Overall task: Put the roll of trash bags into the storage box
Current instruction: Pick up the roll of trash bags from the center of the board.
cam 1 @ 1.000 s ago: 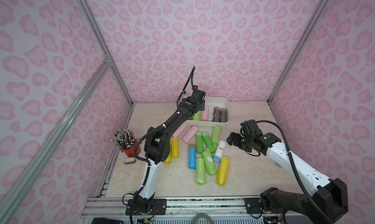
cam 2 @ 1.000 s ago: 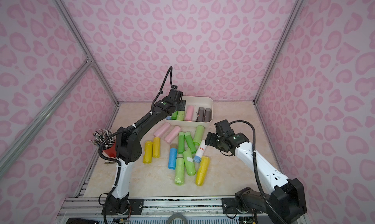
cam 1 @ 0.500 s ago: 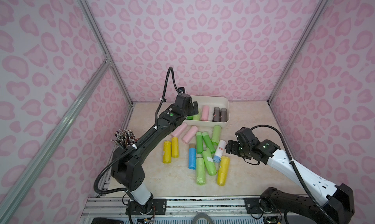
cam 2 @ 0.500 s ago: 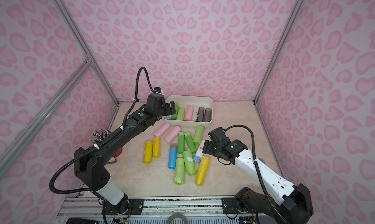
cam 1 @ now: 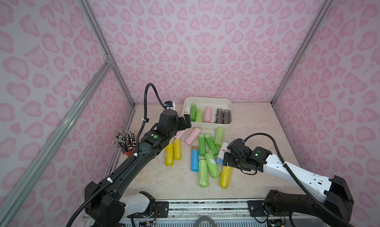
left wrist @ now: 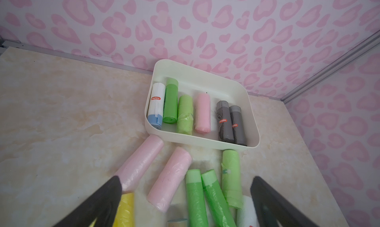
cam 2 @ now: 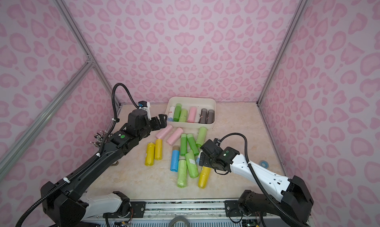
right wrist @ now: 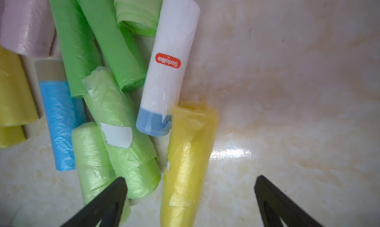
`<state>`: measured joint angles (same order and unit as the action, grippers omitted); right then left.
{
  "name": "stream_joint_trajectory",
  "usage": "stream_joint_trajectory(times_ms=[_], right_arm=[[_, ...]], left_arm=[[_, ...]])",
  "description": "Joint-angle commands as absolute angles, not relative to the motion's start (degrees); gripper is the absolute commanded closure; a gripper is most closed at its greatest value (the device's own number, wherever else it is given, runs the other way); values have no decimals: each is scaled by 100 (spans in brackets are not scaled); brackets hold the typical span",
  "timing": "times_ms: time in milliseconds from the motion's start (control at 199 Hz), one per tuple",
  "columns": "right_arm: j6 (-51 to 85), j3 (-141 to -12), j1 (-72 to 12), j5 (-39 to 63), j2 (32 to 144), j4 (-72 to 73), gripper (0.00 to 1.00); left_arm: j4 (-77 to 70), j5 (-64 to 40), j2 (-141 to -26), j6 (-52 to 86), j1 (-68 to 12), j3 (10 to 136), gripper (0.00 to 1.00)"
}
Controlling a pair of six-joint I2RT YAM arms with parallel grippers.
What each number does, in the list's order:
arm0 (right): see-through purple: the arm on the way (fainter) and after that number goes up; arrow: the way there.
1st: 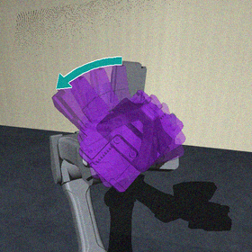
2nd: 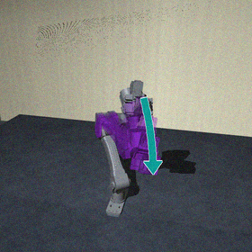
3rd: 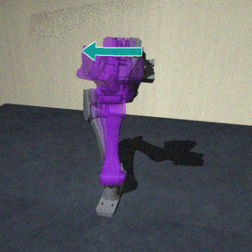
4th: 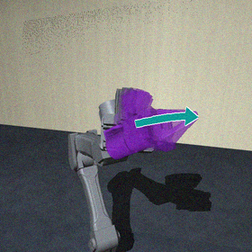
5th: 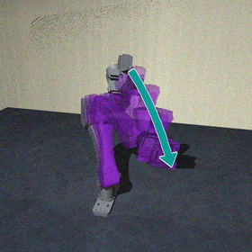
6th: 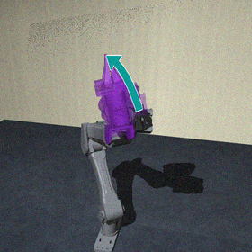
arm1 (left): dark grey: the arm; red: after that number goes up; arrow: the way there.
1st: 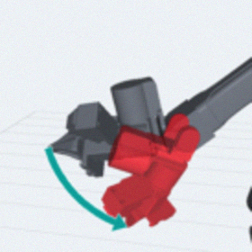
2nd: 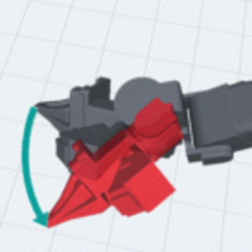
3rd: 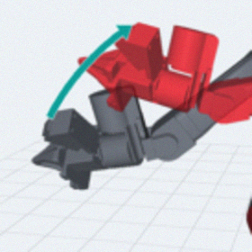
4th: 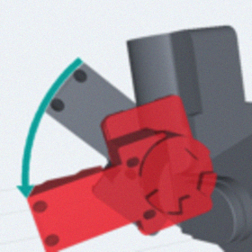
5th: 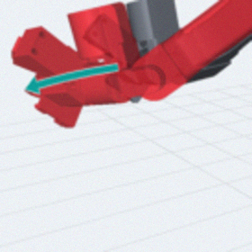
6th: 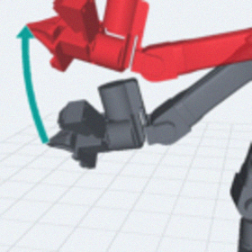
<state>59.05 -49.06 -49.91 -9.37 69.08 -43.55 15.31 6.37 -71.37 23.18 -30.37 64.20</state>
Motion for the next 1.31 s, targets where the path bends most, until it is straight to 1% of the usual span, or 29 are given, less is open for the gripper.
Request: stream_joint_trajectory(times_ms=[0, 211, 222, 332, 735, 861, 1002, 1128, 1233, 1304], right_arm=[[6258, -4777, -5093, -984, 7046, -4200, 10], [6587, -4488, -5159, -756, 7233, -3674, 13], [6615, -4488, -5166, -756, 7427, -3682, 13], [6693, -4456, -5186, -673, 7623, -3564, 14], [6894, -4388, -5194, -378, 8363, -3175, 14], [6926, -4352, -5194, -352, 8440, -3125, 17], [6926, -4346, -5194, -365, 8438, -3119, 27], [6931, -4340, -5194, -387, 8404, -3107, 40], [6923, -4340, -5194, -402, 8344, -3119, 43], [6904, -4352, -5194, -413, 8285, -3115, 50]], left_arm=[[1227, 334, -6900, 2459, -2973, 6162, 0], [1178, 166, -6580, 2531, -2953, 5832, 0], [1178, 167, -6571, 2538, -2953, 5817, 0], [1178, 107, -6506, 2555, -2944, 5727, 0], [1090, -5, -6601, 2654, -2919, 5514, 0], [1081, -26, -6592, 2717, -2919, 5445, 0], [1065, -53, -6587, 2759, -2918, 5368, 0], [1083, -80, -6616, 2765, -2918, 5369, 0], [1064, -119, -6618, 2781, -2919, 5359, 0], [1038, -169, -6627, 2799, -2918, 5328, 0]])
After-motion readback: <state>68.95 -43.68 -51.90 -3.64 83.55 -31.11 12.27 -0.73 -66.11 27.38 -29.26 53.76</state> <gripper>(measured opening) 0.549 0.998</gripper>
